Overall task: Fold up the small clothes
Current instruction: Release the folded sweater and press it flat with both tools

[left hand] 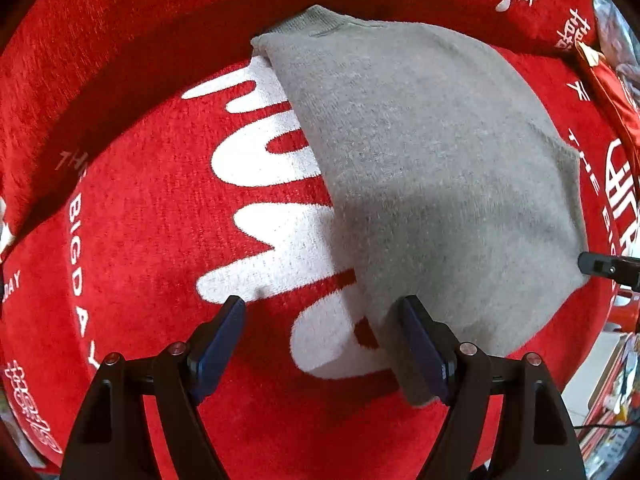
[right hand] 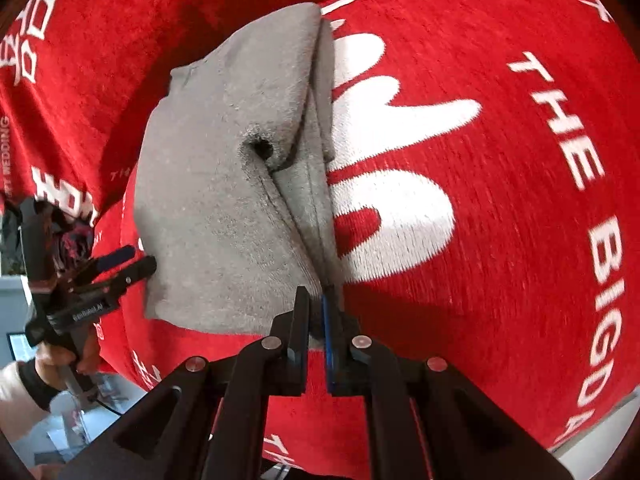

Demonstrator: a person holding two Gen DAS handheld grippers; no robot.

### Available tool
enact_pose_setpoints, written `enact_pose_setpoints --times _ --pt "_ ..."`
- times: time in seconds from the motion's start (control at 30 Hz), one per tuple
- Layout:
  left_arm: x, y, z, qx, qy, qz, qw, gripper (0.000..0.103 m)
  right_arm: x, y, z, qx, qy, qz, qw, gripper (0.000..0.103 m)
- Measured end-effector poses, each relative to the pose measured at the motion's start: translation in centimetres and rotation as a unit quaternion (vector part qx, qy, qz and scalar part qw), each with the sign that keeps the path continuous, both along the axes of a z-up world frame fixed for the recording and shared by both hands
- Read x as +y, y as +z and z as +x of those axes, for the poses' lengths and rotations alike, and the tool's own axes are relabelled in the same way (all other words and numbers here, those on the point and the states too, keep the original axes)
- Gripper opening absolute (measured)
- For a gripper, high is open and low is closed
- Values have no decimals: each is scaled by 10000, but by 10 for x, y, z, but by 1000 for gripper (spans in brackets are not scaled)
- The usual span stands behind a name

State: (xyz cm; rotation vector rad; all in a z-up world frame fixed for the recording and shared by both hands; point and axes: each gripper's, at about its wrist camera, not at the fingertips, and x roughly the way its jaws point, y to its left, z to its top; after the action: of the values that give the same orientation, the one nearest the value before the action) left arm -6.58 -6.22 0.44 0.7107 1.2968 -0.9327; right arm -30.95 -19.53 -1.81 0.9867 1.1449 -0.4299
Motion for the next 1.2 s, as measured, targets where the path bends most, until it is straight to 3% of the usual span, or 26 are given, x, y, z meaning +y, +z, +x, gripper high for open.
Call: enact_pose_setpoints --times 0.17,0.27,0.37,0.5,0.6,0.77,0.87,1.07,1.2 --pt "3 14 9 -55 251 -17 9997 80 -4 24 -12 317 -390 -251 9984 11" --pt "-1 21 16 -85 460 -74 9989 80 -16 50 -8 -110 -537 -449 9975 11" --pt "-6 25 20 -130 575 -87 9982 80 -24 64 21 -400 -289 -670 9965 11" --pt "-18 24 21 -185 660 -85 9976 80 -24 57 71 -344 203 -890 9952 11" --pt "-21 24 18 -145 729 -110 9972 80 -23 43 90 -34 444 -1058 9934 11" --pt "-24 18 17 -22 880 -88 9961 80 -33 27 76 94 324 -1002 9944 2" --pt "-25 18 15 -58 863 -48 9962 80 -36 27 71 88 361 -899 9953 2" --pt "-28 20 14 -65 871 -3 9962 80 -37 28 62 134 283 -640 9975 8" --pt "-29 21 14 -71 875 -7 9961 80 -41 31 49 404 85 -690 9968 13"
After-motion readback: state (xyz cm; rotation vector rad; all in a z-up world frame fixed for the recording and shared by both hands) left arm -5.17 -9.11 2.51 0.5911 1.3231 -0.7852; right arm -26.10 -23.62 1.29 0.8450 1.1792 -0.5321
